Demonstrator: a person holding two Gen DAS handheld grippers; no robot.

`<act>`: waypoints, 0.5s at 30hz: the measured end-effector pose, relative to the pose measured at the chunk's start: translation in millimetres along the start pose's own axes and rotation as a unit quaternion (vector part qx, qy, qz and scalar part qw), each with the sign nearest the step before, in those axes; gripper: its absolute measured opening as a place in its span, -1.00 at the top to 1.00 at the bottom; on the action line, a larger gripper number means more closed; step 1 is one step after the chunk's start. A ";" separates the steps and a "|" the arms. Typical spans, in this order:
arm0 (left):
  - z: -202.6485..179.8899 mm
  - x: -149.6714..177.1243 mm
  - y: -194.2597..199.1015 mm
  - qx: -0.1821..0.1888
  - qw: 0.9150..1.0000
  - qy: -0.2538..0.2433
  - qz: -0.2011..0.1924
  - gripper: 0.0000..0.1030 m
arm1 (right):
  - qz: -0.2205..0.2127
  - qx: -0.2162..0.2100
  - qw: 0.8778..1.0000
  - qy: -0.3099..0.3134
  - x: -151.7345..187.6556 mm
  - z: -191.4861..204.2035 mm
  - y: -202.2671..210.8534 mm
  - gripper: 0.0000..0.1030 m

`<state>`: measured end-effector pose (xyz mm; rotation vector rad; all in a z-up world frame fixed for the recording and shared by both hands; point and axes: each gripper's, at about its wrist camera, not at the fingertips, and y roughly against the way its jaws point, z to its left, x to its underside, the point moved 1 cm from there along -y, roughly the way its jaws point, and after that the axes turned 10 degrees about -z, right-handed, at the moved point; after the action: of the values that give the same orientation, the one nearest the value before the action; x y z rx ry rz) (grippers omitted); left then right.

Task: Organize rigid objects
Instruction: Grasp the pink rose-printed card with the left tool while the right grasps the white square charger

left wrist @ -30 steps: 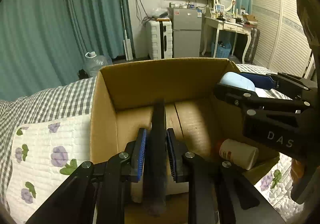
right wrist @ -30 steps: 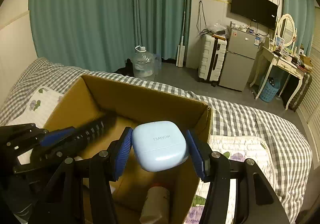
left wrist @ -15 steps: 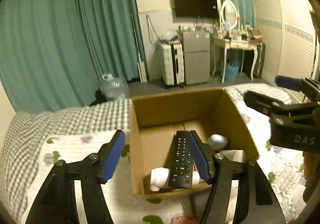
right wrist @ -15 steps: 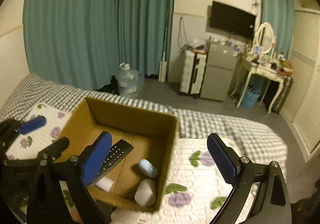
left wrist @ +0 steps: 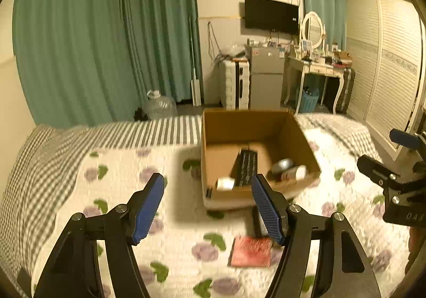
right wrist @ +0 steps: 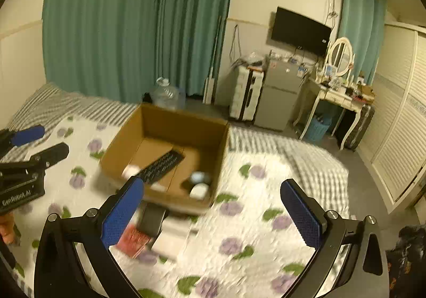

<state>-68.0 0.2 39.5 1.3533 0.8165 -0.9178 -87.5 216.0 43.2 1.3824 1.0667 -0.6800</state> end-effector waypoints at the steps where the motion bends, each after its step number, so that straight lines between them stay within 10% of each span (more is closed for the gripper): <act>1: 1.9 8.1 -2.1 -0.004 1.000 0.002 0.006 -0.38 | 0.009 -0.004 1.000 -0.002 9.3 3.8 -4.0 -1.00; 15: -9.1 122.8 -72.9 -0.001 0.991 -0.024 0.134 -0.38 | 0.146 -0.038 0.989 -0.009 124.4 45.0 -108.5 -0.99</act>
<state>-80.1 0.9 -103.0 1.3940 0.5812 -0.7345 -124.7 183.7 -120.7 1.4273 0.8447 -0.4324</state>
